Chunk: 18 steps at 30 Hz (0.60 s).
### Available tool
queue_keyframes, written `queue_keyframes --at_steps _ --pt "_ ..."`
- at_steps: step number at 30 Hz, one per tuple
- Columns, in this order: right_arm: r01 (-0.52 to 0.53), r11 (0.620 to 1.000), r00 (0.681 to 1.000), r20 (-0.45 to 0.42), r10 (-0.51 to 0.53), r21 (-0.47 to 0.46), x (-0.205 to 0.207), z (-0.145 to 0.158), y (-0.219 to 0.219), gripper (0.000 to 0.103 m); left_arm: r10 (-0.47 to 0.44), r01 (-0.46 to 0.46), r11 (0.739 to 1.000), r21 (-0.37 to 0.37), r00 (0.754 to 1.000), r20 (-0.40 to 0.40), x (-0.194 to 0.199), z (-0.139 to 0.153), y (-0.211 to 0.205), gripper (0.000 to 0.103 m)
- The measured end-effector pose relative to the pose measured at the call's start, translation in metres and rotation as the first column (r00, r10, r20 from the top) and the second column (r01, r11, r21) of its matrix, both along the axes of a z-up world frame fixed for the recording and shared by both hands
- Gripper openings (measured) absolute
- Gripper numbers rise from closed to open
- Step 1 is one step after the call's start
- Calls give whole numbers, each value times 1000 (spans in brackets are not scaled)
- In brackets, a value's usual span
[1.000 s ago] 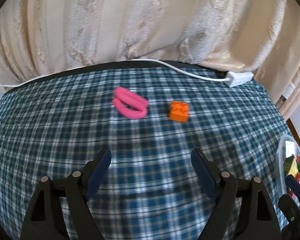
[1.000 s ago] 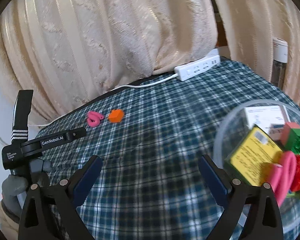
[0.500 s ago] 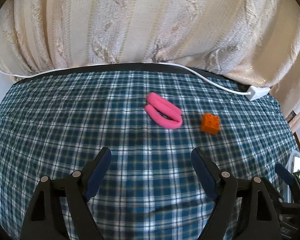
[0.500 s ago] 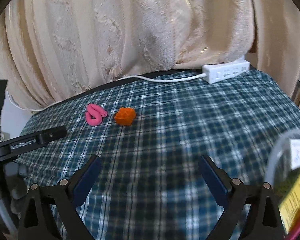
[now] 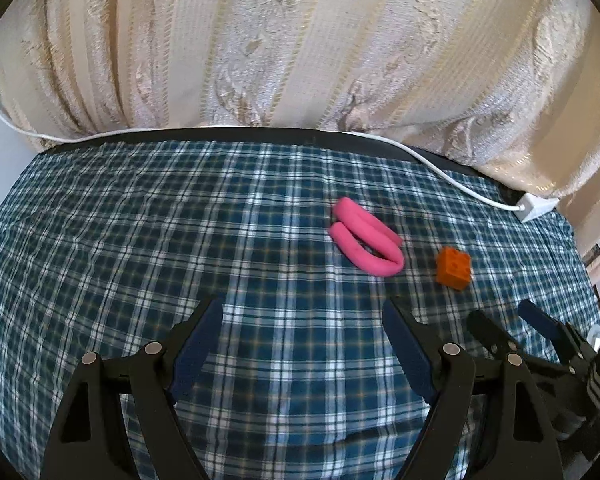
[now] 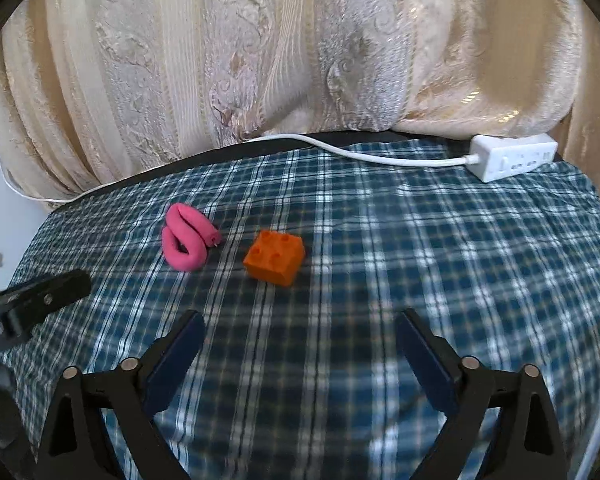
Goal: Organize objects
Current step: 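Move both grippers from the bowl toward the orange block and pink curler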
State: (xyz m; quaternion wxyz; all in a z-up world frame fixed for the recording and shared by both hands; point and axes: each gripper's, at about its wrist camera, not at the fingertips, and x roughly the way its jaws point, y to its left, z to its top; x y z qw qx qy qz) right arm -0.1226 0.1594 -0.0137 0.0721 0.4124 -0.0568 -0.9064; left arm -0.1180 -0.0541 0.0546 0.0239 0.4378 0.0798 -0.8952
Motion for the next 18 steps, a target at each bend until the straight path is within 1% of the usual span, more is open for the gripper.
queue_keyframes --at_steps 3,8,15,18 --pt "-15 1000 1000 11 15 12 -12 -3 -7 89 15 -15 1000 3 1000 4 -1 -1 -5 83" --pt "-28 999 999 33 27 33 -31 -10 -13 77 26 -26 1000 2 1000 14 -3 -6 -9 83" --pt "-41 999 998 38 40 28 -48 -11 -18 68 34 -33 999 -5 999 38 -8 -14 -10 83" --pt "-53 998 998 46 52 29 -54 -14 -22 61 37 -37 999 -7 998 44 -10 -16 -11 83"
